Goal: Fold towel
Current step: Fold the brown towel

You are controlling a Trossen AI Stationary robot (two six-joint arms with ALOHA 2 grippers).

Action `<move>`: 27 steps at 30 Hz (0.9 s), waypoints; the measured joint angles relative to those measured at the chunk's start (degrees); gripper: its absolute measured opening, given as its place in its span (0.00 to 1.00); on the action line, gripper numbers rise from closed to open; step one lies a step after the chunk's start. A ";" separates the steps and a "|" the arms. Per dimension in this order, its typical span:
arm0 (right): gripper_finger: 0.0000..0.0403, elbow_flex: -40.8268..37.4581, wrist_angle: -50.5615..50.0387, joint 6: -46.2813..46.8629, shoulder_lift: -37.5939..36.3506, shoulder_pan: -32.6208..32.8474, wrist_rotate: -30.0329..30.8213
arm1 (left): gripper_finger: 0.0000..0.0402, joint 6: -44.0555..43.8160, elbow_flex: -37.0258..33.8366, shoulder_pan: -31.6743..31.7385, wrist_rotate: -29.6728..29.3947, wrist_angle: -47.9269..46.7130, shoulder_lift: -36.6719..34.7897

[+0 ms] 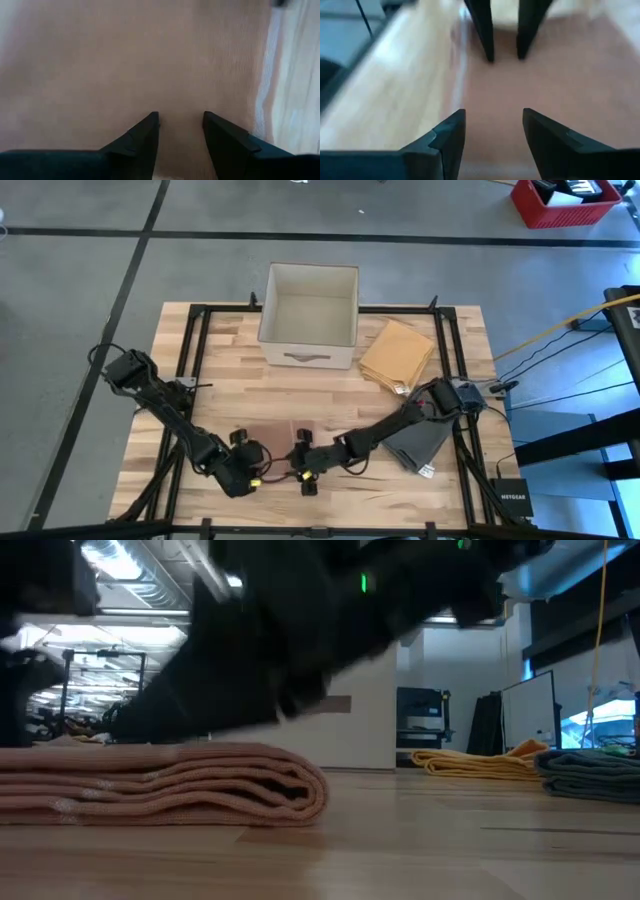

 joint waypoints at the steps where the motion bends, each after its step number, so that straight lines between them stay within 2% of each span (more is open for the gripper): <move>1: 0.50 -0.06 -0.79 -0.60 0.65 -0.04 -0.79 | 0.36 -0.87 -0.24 0.07 2.04 0.13 0.30; 7: 0.50 0.30 -10.30 -3.40 1.11 0.10 -0.88 | 0.36 -3.85 -0.48 -2.79 5.03 0.19 0.82; 12: 0.50 0.52 -14.49 -4.60 -0.71 0.02 -1.45 | 0.36 -2.06 2.03 -2.99 7.28 -1.25 -2.81; 14: 0.50 1.16 -17.48 -4.72 -2.67 0.02 -3.35 | 0.36 1.06 3.66 -2.66 3.60 -0.19 -5.40; 18: 0.50 4.27 -26.70 -2.07 -9.34 0.06 -7.63 | 0.36 7.88 3.84 -0.84 -10.99 -1.15 -6.85; 21: 0.50 4.70 -31.91 3.42 -12.38 0.86 -9.30 | 0.36 8.78 2.72 1.60 -14.03 -1.11 -6.11; 23: 0.50 4.27 -30.69 4.47 -11.53 2.04 -5.16 | 0.36 7.45 1.21 3.12 -13.43 -2.31 -4.54; 25: 0.50 3.46 -24.97 4.50 -9.30 3.20 0.79 | 0.36 6.63 -0.08 4.35 -11.30 -2.27 -3.00; 27: 0.50 2.77 -20.17 4.08 -6.75 3.71 3.73 | 0.36 5.06 -1.02 5.20 -8.07 -1.99 -1.87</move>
